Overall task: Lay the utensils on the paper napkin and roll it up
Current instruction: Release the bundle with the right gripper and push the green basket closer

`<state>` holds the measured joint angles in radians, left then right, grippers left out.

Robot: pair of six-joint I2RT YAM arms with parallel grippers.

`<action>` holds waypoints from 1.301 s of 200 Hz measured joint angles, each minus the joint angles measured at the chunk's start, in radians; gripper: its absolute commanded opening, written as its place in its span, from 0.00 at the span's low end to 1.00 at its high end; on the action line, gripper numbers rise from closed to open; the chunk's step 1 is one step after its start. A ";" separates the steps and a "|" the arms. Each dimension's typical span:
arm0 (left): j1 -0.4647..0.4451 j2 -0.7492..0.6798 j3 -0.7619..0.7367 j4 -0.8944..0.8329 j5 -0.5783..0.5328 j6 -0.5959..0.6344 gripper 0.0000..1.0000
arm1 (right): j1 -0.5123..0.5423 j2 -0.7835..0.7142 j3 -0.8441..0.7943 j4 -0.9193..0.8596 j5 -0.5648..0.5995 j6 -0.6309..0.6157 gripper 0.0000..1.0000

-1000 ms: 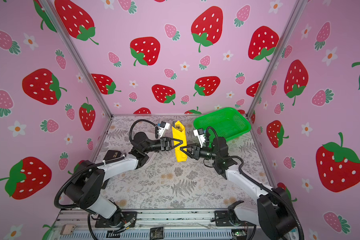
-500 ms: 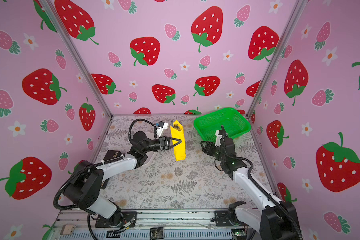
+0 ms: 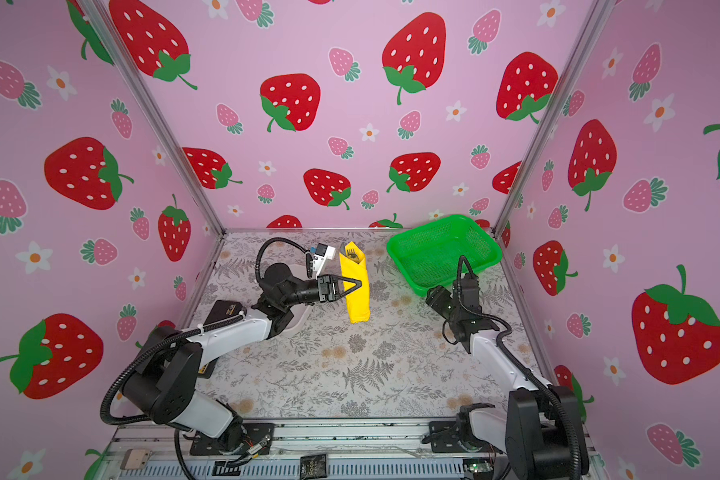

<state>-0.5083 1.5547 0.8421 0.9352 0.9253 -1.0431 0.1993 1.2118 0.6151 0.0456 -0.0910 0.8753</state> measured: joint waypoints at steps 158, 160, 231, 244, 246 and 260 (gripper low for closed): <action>0.001 0.000 0.000 -0.019 -0.001 -0.001 0.00 | -0.104 0.325 0.232 0.010 -0.040 0.018 0.69; 0.001 0.000 0.000 -0.019 -0.001 -0.001 0.00 | -0.104 0.332 0.235 0.008 -0.040 0.014 0.69; 0.001 -0.004 0.000 -0.031 -0.002 0.014 0.00 | -0.061 0.418 0.300 -0.082 -0.067 -0.151 0.65; 0.001 -0.004 0.000 -0.035 -0.001 0.016 0.00 | -0.042 0.412 0.300 -0.105 -0.068 -0.186 0.64; 0.001 -0.004 0.000 -0.036 -0.001 0.016 0.00 | -0.039 0.410 0.300 -0.110 -0.068 -0.192 0.64; 0.001 -0.004 0.000 -0.040 -0.001 0.016 0.00 | -0.010 0.402 0.300 -0.145 -0.068 -0.228 0.62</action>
<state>-0.5076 1.5509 0.8421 0.8955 0.9241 -1.0271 0.1898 1.6138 0.9154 -0.0994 -0.1593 0.6476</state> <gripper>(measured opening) 0.098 0.632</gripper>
